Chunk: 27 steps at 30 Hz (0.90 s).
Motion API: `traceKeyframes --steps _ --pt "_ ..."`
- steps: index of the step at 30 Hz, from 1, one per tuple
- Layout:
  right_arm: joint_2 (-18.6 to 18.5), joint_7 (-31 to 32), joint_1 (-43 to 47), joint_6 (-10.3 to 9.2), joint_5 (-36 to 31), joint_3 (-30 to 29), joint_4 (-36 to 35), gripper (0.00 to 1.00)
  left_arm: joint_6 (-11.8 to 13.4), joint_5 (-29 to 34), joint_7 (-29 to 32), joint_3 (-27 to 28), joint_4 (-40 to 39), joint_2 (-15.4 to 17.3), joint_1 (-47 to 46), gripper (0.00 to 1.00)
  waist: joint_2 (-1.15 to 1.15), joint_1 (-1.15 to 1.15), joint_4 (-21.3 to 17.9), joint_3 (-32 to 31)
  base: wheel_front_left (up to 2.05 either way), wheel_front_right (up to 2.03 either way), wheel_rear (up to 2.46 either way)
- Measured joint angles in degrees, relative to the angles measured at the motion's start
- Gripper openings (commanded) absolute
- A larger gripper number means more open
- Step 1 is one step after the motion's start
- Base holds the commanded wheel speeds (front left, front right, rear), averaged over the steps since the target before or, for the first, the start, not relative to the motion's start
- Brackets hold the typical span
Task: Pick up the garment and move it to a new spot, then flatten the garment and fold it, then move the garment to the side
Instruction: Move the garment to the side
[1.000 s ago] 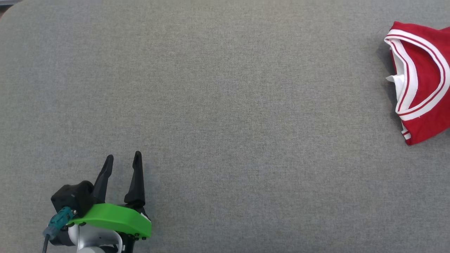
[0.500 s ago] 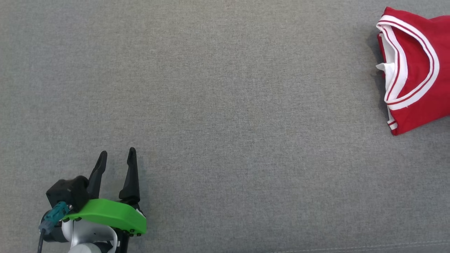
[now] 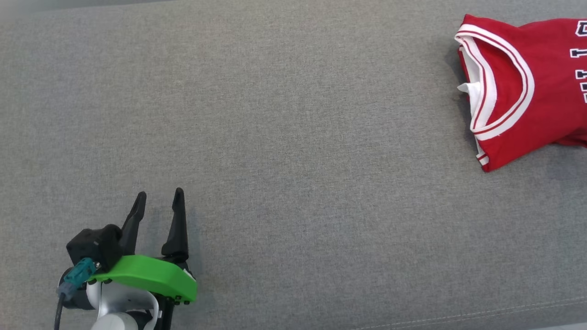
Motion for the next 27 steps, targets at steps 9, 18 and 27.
traceKeyframes --steps 9,18,27 --pt "3.35 -2.96 -0.24 2.78 -3.22 3.00 -3.80 1.00 -1.03 -0.18 -1.92 -2.24 1.30 -0.24 -1.59 1.00 0.00 0.00 -2.42 -3.64 0.00 0.00 0.00" --pt "8.06 -4.33 3.68 4.09 -3.79 4.00 -6.70 1.00 -1.03 -1.86 -4.27 -2.72 4.81 -0.97 -1.73 1.00 0.00 0.00 -4.80 -8.30 0.00 0.00 0.00" --pt "9.40 -4.60 12.90 2.43 -4.17 0.96 -11.58 1.00 -1.01 -2.93 -6.70 -2.64 7.62 -1.14 -0.62 1.00 0.00 0.00 -5.27 -13.70 0.00 0.00 0.00"
